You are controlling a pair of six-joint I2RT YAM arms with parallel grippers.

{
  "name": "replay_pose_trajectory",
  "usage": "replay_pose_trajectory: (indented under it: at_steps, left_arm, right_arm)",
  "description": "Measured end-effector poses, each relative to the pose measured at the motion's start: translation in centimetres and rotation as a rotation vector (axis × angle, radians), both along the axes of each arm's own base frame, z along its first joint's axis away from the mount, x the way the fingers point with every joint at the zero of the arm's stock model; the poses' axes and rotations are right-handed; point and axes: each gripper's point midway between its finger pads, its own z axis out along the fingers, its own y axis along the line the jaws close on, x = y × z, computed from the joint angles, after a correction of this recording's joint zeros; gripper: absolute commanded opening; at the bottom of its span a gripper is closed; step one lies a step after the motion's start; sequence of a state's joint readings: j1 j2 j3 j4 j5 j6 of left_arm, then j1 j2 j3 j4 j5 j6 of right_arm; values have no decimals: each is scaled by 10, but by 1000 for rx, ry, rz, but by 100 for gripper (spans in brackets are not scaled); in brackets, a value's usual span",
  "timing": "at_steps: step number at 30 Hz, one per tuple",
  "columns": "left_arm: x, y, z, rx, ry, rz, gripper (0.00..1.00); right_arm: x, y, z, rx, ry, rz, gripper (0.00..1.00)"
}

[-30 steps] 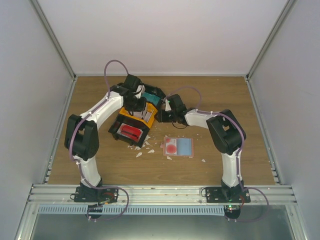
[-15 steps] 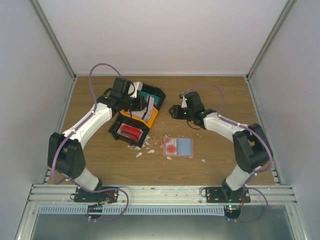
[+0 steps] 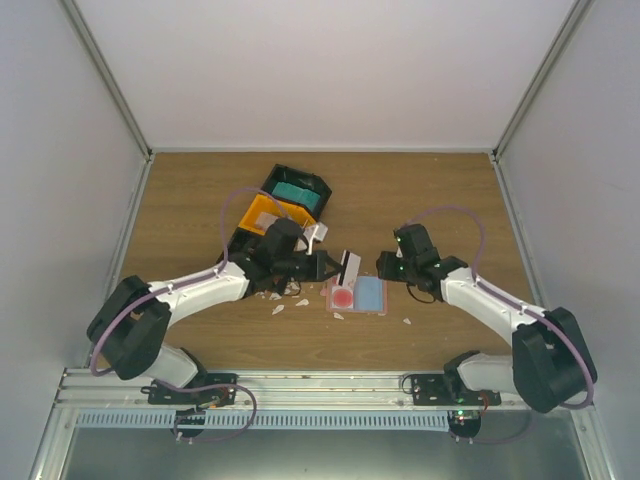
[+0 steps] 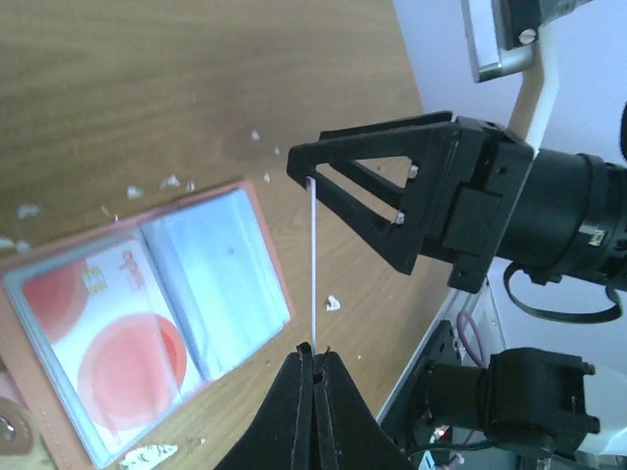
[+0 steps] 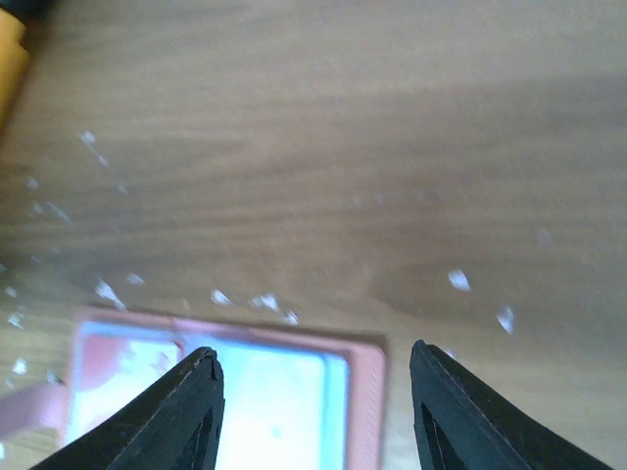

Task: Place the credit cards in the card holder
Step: Insert the credit card into the card holder.

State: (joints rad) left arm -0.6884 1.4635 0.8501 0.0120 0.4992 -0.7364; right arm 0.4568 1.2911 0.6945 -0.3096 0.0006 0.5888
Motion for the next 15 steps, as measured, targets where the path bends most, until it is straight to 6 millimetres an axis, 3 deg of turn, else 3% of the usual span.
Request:
replay_pose_trajectory:
  at_steps: [6,15]
  left_arm:
    - [-19,-5,-36,-1,86,38,0]
    - [-20,-4,-69,4,162,117,0]
  right_arm:
    - [-30,-12,-24,-34,81,10,53]
    - [-51,4,-43,-70,150,110,53]
